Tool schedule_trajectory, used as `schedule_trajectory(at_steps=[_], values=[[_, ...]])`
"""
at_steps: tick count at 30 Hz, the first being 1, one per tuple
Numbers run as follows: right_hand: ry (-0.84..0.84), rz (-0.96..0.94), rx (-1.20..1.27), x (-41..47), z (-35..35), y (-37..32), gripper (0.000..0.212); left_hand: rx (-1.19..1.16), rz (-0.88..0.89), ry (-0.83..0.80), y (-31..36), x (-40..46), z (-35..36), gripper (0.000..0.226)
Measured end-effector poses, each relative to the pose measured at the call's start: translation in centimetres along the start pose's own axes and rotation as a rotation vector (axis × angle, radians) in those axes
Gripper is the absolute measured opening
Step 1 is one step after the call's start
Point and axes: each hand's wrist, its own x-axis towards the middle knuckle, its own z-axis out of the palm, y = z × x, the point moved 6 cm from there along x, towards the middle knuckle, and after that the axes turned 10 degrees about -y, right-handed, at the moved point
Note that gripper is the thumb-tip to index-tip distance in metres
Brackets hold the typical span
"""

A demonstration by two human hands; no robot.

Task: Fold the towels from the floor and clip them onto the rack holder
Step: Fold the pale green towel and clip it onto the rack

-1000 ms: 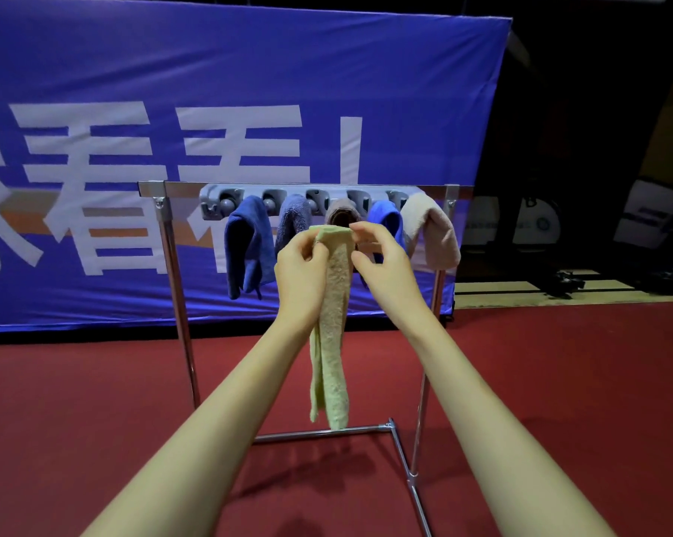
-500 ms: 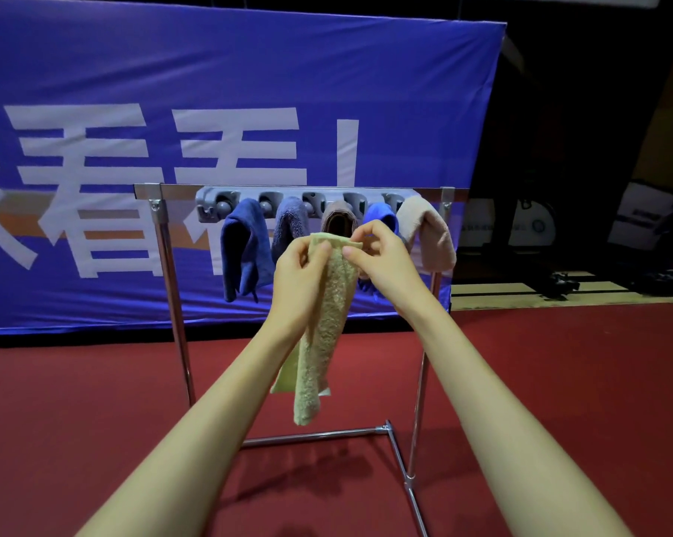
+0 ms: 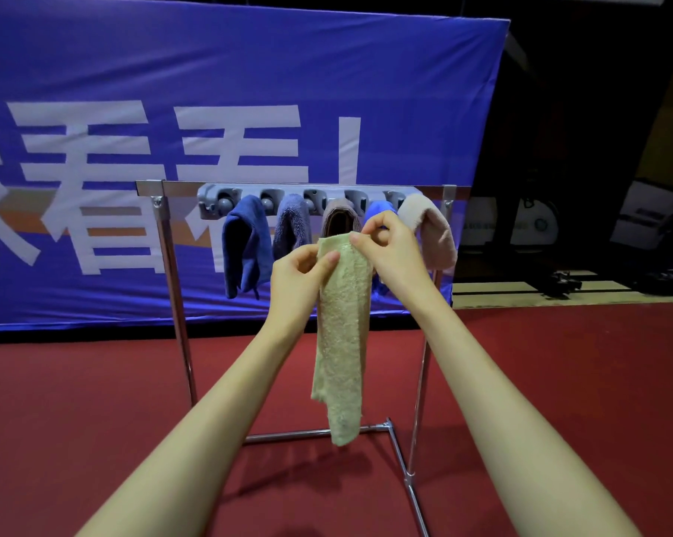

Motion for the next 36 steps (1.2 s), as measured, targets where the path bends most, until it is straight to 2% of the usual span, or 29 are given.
schedule_trajectory(at_steps=[4,7,10,13,16,18,19,22,25,27,31,33,36], values=[[-0.003,-0.001,-0.006,-0.1,0.0,-0.2,0.020,-0.001,0.015,0.013,0.0,0.3,-0.2,0.012],[0.004,0.004,0.094,-0.2,0.1,-0.5,0.018,-0.007,0.016,0.057,0.4,0.8,-0.1,0.012],[-0.014,0.040,0.251,-0.7,0.4,0.2,0.036,-0.070,0.006,0.103,0.6,1.3,-0.1,0.013],[-0.121,0.127,0.322,-2.3,1.8,2.6,0.043,-0.122,-0.023,0.130,0.6,1.6,-0.4,0.016],[-0.269,0.216,0.297,-4.1,3.8,5.4,0.038,-0.212,-0.083,0.197,0.2,2.0,-1.2,0.016],[-0.295,0.228,0.329,-4.6,4.3,6.2,0.034,-0.245,-0.116,0.246,-0.1,2.1,-2.1,0.008],[-0.287,0.223,0.355,-4.6,4.3,6.1,0.032,-0.222,-0.130,0.278,-0.4,2.2,-2.8,0.005],[-0.292,0.164,0.410,-4.4,4.0,4.8,0.029,-0.104,-0.178,0.375,-1.3,2.1,-5.1,0.020],[-0.364,0.080,0.371,-4.0,4.3,3.4,0.032,-0.037,-0.221,0.401,-2.3,1.8,-6.7,0.028],[-0.404,0.046,0.342,-3.7,4.6,2.8,0.030,0.065,-0.250,0.347,-2.7,1.4,-7.2,0.029],[-0.438,0.070,0.407,-3.0,5.0,2.4,0.027,0.369,-0.261,0.126,-2.8,-0.9,-7.3,0.029],[-0.450,0.121,0.482,-2.7,5.3,2.6,0.027,0.487,-0.116,0.007,-1.7,-2.4,-6.6,0.041],[-0.447,0.174,0.629,-2.2,5.7,2.7,0.027,0.414,0.082,-0.248,-0.1,-4.5,-4.3,0.059]])
